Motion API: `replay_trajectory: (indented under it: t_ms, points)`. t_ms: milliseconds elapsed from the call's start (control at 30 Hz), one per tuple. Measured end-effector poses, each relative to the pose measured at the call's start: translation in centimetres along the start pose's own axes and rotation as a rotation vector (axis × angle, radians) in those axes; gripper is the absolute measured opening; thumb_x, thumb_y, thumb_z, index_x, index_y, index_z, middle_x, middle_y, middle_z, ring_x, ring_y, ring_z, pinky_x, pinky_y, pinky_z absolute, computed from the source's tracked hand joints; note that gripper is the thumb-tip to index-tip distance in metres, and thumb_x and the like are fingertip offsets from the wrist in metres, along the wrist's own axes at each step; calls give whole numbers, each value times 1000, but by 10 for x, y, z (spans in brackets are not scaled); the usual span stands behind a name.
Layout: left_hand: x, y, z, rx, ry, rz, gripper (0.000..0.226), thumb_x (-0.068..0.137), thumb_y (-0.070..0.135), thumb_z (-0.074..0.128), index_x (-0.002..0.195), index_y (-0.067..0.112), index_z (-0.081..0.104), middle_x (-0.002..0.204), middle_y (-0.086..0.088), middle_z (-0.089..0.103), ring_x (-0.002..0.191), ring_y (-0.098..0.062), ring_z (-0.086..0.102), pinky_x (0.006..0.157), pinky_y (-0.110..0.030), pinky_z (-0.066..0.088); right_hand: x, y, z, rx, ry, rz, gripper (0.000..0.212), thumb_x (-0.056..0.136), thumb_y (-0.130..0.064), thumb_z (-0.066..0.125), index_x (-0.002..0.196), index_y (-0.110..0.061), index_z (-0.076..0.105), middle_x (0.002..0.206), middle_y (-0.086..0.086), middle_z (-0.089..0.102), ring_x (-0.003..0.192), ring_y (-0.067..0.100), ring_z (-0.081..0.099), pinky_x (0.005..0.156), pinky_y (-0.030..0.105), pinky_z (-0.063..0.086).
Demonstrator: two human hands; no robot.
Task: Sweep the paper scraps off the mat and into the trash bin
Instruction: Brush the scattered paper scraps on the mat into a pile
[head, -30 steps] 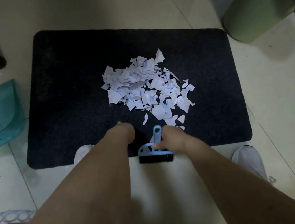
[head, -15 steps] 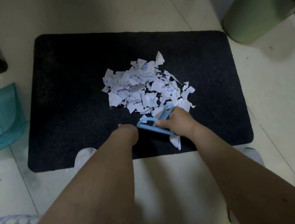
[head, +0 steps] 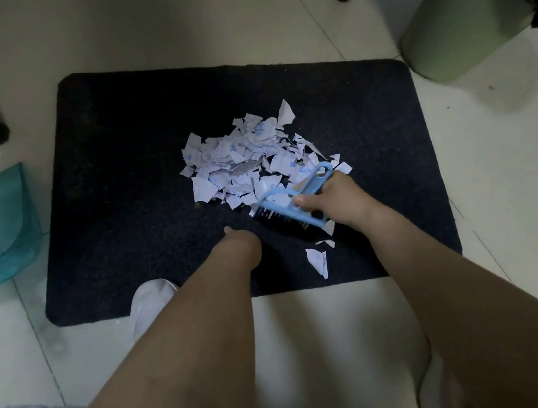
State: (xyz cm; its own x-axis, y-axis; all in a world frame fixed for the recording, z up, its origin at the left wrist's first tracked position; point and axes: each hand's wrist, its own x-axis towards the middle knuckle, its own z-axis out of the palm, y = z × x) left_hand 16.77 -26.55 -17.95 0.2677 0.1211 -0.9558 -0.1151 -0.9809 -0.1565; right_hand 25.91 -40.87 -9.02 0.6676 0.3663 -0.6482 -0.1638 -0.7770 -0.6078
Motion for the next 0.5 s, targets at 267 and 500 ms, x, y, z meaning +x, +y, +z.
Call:
replay_trajectory:
  t_ms: [267,500]
  points:
    - [-14,19,-19,76,-5,44,57,101,11,40,152,1,16,159,-14,14,144,-45,15,118,-50,9,-7,42,-11,-441,-401,92,13,81,-30,71,90,-20,74,90,1,74,92,19,68,93,39,52]
    - [-3,27,-19,186,-115,104,58,100,20,40,150,-2,20,157,-18,17,143,-39,24,119,-50,17,8,24,-15,-512,-81,1,31,82,-41,69,103,-18,68,92,2,68,82,18,62,70,28,48]
